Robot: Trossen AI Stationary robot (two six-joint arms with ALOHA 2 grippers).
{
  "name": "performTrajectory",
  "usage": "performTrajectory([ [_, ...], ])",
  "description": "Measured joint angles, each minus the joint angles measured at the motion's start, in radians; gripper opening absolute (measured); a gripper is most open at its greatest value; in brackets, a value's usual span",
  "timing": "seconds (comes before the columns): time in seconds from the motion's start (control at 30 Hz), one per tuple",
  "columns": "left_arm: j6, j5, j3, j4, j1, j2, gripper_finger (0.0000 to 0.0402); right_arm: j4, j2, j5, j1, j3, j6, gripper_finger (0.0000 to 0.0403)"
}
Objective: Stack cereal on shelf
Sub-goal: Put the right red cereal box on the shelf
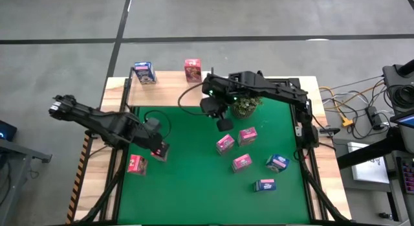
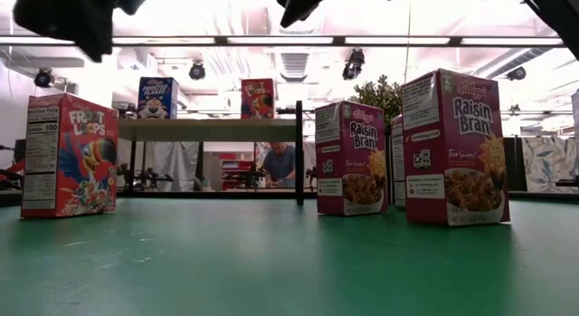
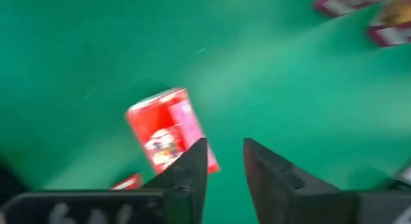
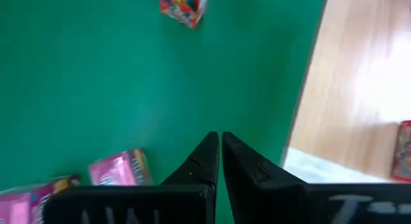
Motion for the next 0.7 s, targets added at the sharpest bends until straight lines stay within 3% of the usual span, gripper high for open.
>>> performTrajectory([
  [0.2, -0.024, -0.001, -0.015, -0.036, -0.002, 0.024, 0.0167, 0.015, -0.05, 0.001, 0.047, -0.055, 0.054, 0.0011],
  [0.4, -0.025, -0.004, -0.039, -0.04, -0.01, 0.042, 0.0232, 0.115, -0.124, 0.002, 0.109, -0.195, 0.075, 0.0011],
  [0.7, -0.06, -0.004, -0.045, -0.039, -0.024, 0.044, 0.0258, 0.407, -0.345, 0.003, 0.149, -0.562, 0.14, 0.0011],
])
